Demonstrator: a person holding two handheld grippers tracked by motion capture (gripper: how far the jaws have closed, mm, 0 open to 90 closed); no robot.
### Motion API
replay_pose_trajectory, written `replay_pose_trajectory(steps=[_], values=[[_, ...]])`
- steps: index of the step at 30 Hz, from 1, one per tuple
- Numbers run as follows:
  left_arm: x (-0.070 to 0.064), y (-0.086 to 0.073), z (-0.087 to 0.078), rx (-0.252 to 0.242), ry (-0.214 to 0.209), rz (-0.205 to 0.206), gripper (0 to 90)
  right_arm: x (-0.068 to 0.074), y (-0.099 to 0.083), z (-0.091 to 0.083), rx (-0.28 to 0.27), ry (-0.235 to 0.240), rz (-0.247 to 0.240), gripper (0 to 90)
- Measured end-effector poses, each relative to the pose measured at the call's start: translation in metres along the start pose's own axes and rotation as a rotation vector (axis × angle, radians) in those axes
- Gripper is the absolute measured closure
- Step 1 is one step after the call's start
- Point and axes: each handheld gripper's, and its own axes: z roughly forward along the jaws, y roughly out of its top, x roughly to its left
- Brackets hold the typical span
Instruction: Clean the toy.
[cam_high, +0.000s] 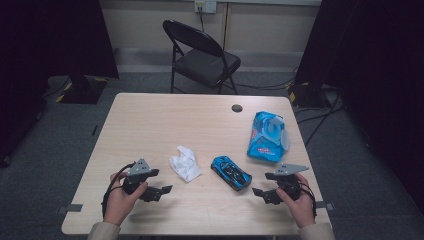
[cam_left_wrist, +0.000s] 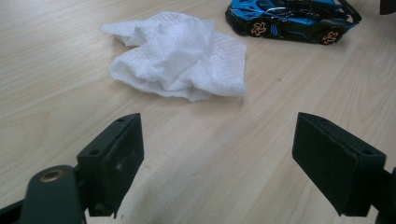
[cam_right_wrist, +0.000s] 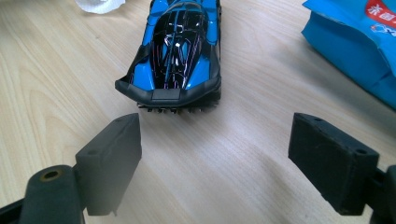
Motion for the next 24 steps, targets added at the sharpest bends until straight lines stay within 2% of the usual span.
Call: replay_pose_trajectory(steps=[10, 15, 24], values=[[-0.001, -0.006, -0.008, -0.007, -0.002, -0.003, 16.6, -0.002, -0.007, -0.007, 0.009, -0.005, -0.005, 17.2], [0.001, -0.012, -0.012, -0.004, 0.006, -0.005, 16.7, -0.006, -0.01, -0.012, 0.002, -0.007, 0.012, 17.4], [0.005, -0.018, -0.021, -0.01, 0.013, -0.016, 16.6, -0.008, -0.013, -0.016, 0.009, -0.011, 0.003, 17.7]])
